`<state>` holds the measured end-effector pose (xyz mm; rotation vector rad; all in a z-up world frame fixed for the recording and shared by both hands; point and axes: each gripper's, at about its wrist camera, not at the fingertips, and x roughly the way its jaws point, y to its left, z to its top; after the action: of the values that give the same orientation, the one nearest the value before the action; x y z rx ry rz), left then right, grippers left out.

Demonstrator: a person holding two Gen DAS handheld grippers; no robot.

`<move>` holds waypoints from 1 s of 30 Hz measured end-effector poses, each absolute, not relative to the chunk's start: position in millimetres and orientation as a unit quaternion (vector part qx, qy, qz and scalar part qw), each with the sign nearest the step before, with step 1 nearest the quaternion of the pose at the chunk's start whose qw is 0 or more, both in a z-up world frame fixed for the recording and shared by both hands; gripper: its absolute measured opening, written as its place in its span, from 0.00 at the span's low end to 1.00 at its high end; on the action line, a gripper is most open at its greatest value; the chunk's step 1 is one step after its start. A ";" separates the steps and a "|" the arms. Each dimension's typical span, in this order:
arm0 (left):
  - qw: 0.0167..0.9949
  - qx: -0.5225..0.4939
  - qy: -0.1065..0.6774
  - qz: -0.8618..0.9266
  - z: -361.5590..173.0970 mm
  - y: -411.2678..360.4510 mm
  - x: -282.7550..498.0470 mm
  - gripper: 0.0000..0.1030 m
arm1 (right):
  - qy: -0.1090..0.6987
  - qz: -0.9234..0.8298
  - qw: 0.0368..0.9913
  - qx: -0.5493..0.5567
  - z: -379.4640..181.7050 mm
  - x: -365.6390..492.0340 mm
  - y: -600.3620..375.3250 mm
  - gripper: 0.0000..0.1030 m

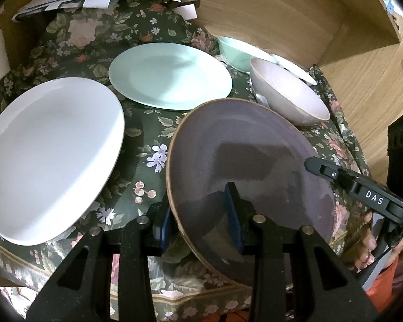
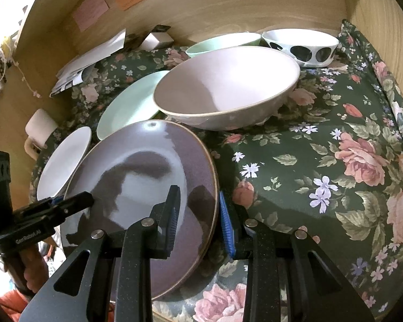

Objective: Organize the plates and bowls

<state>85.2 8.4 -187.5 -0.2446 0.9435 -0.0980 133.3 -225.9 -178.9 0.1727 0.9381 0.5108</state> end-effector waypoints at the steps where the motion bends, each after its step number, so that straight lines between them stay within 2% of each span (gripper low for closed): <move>1: 0.883 -0.115 0.453 -0.046 -188.0 7.7 85.3 0.37 | 0.446 0.243 0.857 0.081 -180.0 133.4 -225.9 0.26; 15: 0.893 -0.067 0.445 -0.024 -189.5 -1.4 89.2 0.42 | 0.428 0.238 0.871 0.031 -178.1 126.4 -222.3 0.28; 17: 0.895 -0.062 0.441 -0.020 -186.8 -0.5 87.5 0.44 | 0.425 0.234 0.874 0.032 -175.7 124.4 -223.8 0.32; 20: 0.902 -0.060 0.427 -0.013 -178.1 2.9 82.1 0.52 | 0.415 0.229 0.880 0.031 -169.3 120.0 -227.3 0.41; 22: 0.909 -0.059 0.414 -0.010 -170.9 5.2 77.4 0.61 | 0.409 0.231 0.882 0.037 -163.4 116.6 -229.7 0.45; 26: 0.924 -0.043 0.381 0.000 -152.4 9.5 65.6 0.72 | 0.389 0.245 0.887 0.041 -147.5 109.5 -223.9 0.49; 28: 0.929 -0.038 0.367 0.006 -144.8 13.0 60.2 0.81 | 0.379 0.252 0.890 0.036 -140.1 107.0 -216.8 0.52; 30: 0.934 -0.036 0.355 0.017 -138.2 19.0 54.0 0.84 | 0.366 0.265 0.891 0.030 -131.5 103.7 -204.9 0.55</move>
<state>54.0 19.0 -138.2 -0.0738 0.7256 0.0338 103.7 -204.9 -131.5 0.0612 0.7597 0.5509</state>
